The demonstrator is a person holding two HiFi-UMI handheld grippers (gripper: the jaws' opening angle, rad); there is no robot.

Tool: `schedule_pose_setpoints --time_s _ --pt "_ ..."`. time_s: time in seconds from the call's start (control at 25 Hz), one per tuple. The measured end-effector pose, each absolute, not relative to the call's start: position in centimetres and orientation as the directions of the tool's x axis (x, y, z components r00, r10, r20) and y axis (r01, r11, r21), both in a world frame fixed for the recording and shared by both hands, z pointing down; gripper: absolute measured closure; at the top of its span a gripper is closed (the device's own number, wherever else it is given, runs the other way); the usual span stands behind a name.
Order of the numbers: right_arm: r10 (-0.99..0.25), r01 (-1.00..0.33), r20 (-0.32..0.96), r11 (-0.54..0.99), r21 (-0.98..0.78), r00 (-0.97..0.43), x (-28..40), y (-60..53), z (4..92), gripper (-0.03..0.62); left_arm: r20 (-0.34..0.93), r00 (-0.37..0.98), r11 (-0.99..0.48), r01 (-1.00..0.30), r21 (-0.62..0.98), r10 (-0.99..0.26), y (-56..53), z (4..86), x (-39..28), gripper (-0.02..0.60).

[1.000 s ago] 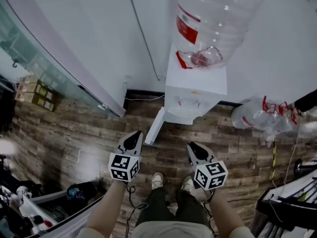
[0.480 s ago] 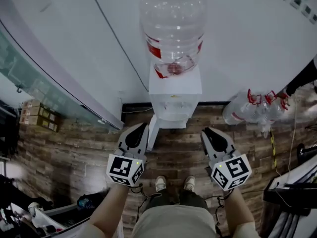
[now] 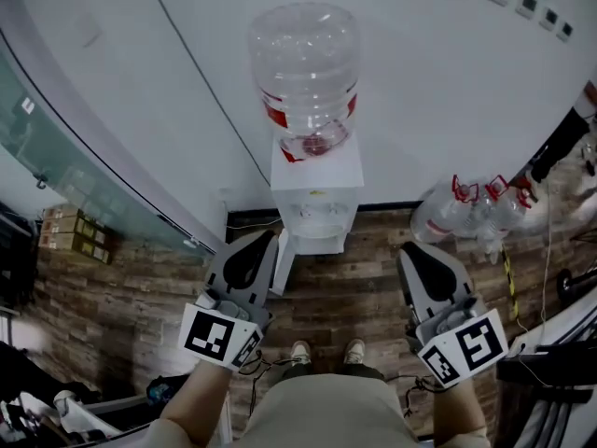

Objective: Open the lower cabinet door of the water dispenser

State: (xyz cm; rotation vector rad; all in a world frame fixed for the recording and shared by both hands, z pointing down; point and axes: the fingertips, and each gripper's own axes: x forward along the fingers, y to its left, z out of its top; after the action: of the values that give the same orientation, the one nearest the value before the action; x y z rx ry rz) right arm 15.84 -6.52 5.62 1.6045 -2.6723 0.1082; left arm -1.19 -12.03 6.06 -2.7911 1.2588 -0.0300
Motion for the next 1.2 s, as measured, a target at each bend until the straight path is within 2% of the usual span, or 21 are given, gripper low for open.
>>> schedule_pose_setpoints --time_s 0.24,0.64,1.2 --pt "-0.876 -0.876 -0.015 0.482 -0.016 -0.481 16.3 -3.8 1.8 0.588 -0.052 0.681 -0.673 -0.731 -0.110 -0.731 -8.8 2.9 -0.6 0.577" --pt "-0.847 -0.847 -0.007 0.532 0.025 -0.532 16.3 -2.2 1.1 0.588 -0.069 0.653 -0.642 -0.755 -0.134 -0.754 -7.2 1.4 -0.7 0.576" --pt "-0.849 -0.849 -0.025 0.528 0.002 -0.527 16.7 -3.0 1.1 0.588 -0.068 0.642 -0.630 -0.764 -0.136 -0.764 -6.7 1.2 -0.7 0.577"
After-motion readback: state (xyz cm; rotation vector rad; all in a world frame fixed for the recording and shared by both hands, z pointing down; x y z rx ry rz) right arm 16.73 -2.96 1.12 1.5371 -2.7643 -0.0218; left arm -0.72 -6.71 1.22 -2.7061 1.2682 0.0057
